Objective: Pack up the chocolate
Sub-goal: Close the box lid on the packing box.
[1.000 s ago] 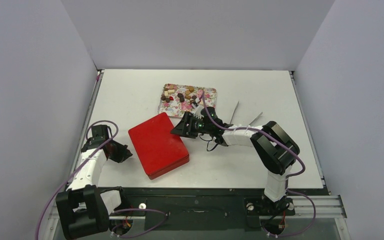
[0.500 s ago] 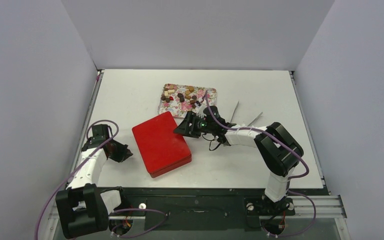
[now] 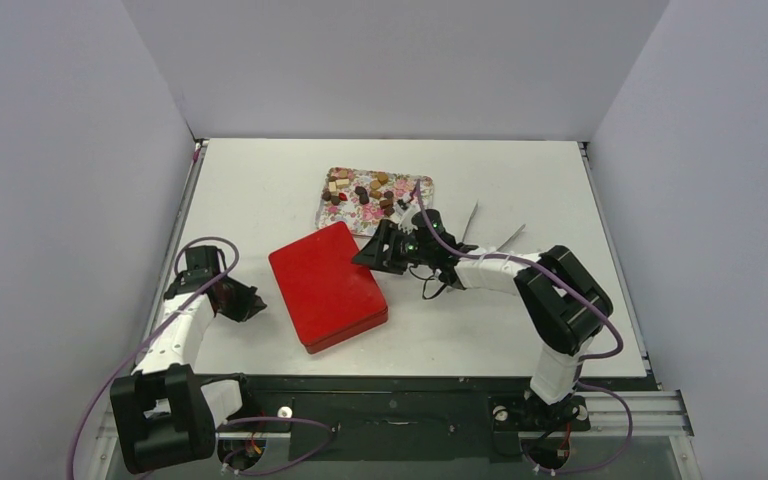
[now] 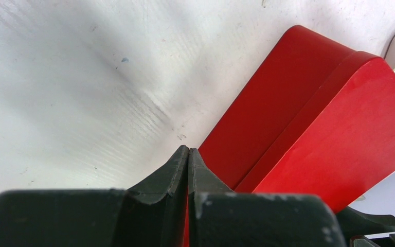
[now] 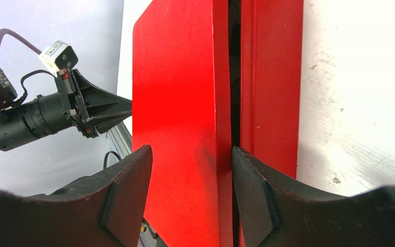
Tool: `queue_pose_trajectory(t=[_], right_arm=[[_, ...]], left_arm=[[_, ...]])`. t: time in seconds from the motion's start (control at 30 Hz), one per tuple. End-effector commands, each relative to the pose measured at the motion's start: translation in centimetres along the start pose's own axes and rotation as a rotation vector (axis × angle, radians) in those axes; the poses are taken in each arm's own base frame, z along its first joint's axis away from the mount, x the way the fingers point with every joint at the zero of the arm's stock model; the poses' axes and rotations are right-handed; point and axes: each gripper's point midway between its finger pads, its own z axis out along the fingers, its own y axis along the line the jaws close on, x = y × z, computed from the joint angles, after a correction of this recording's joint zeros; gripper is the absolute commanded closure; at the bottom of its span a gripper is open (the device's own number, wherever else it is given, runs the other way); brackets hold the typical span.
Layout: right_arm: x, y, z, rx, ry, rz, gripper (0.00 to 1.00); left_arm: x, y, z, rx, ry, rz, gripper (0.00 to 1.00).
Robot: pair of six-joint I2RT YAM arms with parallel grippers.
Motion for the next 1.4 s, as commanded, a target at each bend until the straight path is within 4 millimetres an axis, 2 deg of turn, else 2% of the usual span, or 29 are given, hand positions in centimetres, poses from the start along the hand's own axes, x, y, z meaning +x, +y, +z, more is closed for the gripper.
queue_pose_trajectory(t=[0.0, 0.3, 0.53, 0.6, 0.63, 0.77, 0.9, 1.1, 1.37], right_arm=[[-1.5, 0.5, -1.3, -0.004, -0.054, -0.037, 0.45], [-1.7, 0.2, -2.1, 0.000, -0.065, -0.033, 0.44], [-2.0, -1.0, -3.3, 0.049, -0.084, -0.043, 0.43], [-2.1, -1.1, -3.6, 0.067, -0.087, -0.052, 0.42], [-2.1, -1.2, -3.6, 0.073, -0.088, -0.052, 0.41], [-1.9, -1.2, -3.4, 0.095, -0.084, -0.066, 0.35], [-1.7, -0.7, -3.3, 0.123, -0.077, -0.101, 0.33], [-2.0, 0.3, -3.1, 0.143, -0.071, -0.142, 0.33], [-1.7, 1.2, -2.3, 0.156, -0.055, -0.171, 0.33]], left_arm=[[-1.5, -2.3, -0.6, 0.057, -0.052, 0.013, 1.00], [-1.7, -2.8, -0.6, 0.063, -0.055, 0.021, 1.00], [-2.7, -4.8, -0.9, 0.104, -0.077, 0.052, 1.00], [-3.1, -6.0, -1.3, 0.138, -0.090, 0.087, 0.88], [-3.0, -6.2, -1.3, 0.142, -0.084, 0.113, 0.78], [-4.1, -6.8, -2.1, 0.122, -0.125, 0.147, 0.63], [-4.2, -8.3, -2.5, 0.203, -0.136, 0.174, 0.48], [-2.8, -9.0, -1.7, 0.278, -0.072, 0.206, 0.46], [-1.2, -7.9, 0.1, 0.273, -0.002, 0.219, 0.55]])
